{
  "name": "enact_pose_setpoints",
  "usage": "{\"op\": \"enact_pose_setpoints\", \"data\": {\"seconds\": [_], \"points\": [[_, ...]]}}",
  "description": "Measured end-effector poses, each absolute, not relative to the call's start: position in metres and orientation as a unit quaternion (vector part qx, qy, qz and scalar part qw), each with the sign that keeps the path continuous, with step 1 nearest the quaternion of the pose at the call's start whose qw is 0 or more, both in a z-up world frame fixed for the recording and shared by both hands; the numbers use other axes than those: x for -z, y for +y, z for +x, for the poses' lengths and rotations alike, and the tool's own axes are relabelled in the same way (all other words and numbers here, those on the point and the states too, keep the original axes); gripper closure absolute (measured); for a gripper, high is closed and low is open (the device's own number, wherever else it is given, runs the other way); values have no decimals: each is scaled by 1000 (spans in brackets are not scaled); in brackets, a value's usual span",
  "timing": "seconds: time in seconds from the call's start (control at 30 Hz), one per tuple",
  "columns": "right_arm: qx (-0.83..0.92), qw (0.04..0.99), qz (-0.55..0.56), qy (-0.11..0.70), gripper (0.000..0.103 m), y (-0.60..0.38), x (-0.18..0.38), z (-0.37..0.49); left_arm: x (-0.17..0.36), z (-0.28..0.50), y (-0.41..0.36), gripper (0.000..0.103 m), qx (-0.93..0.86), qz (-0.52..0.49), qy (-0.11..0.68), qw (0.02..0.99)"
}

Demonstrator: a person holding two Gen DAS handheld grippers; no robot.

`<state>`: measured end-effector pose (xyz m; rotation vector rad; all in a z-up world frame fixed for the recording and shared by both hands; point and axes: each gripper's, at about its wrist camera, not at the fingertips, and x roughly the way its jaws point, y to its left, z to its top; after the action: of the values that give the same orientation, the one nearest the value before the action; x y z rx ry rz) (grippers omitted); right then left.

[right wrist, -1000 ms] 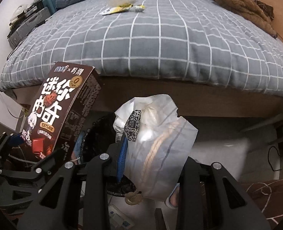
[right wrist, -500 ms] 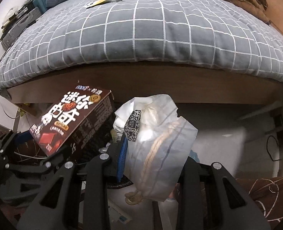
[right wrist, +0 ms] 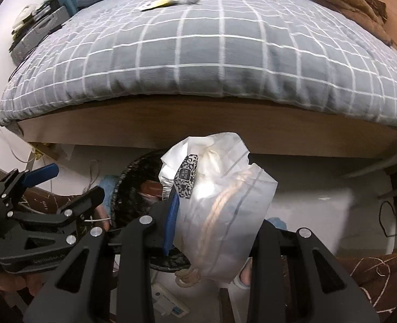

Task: Collect trash
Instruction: 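Open left tool to drop cookie box while right tool drops mesh pouch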

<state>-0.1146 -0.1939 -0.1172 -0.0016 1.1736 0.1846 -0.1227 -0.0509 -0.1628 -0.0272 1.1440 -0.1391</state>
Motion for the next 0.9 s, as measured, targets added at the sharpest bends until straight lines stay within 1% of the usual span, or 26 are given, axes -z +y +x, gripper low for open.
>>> {"op": "enact_pose_setpoints", "data": {"seconds": [0.3, 0.6, 0.77, 0.83, 0.9], "points": [[-115, 825, -6, 554, 72, -159, 118, -105, 155, -123, -22, 6, 52, -26, 532, 845], [-129, 807, -19, 575, 72, -131, 141, -96, 158, -118, 9, 6, 24, -39, 534, 844], [-131, 808, -25, 575, 64, -121, 143, -94, 159, -119, 18, 6, 15, -45, 533, 845], [-130, 812, -30, 568, 53, -118, 142, -95, 159, -119, 19, 6, 14, -45, 533, 845], [-127, 816, -35, 564, 49, -115, 141, -94, 158, -119, 19, 6, 14, -45, 532, 846]]}}
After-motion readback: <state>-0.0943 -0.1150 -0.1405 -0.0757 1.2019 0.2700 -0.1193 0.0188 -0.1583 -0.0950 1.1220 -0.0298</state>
